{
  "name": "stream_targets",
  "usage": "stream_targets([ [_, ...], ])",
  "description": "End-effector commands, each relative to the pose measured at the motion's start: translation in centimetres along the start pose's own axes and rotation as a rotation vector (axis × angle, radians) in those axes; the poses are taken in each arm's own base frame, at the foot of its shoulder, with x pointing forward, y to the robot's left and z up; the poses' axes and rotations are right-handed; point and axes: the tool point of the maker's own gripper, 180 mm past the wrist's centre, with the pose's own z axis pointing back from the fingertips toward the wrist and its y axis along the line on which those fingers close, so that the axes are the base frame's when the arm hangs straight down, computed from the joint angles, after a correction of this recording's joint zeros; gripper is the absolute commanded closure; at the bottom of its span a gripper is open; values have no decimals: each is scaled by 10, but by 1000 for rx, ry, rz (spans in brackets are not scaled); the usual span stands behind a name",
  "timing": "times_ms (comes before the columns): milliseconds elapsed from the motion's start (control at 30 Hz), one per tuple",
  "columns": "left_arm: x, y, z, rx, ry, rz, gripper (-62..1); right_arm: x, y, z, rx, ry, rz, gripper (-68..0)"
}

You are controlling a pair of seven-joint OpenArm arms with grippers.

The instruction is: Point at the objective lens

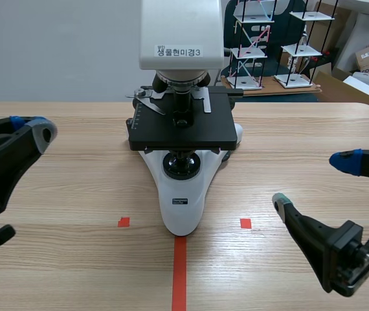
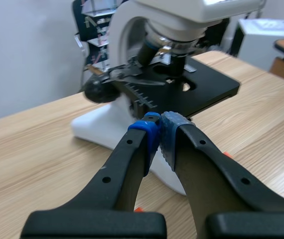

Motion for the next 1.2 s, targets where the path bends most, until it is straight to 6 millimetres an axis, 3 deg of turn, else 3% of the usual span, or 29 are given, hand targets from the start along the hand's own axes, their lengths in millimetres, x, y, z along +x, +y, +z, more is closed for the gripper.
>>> stream_targets([
  [0, -3, -4, -6, -13, -21, 31, -17, 7, -1, 0, 2, -22, 9, -589],
  [133, -13, -7, -20, -39, -22, 32, -17, 7, -1, 0, 2, -22, 9, -589],
  [433, -11, -10, -53, -93, -57, 12, -17, 7, -1, 0, 2, -23, 8, -589],
  [767, -28, -6, -77, -126, -24, -3, -17, 7, -1, 0, 2, -23, 8, -589],
  [1167, -19, -16, -99, -165, -57, -1, -17, 7, -1, 0, 2, -23, 8, -589],
])
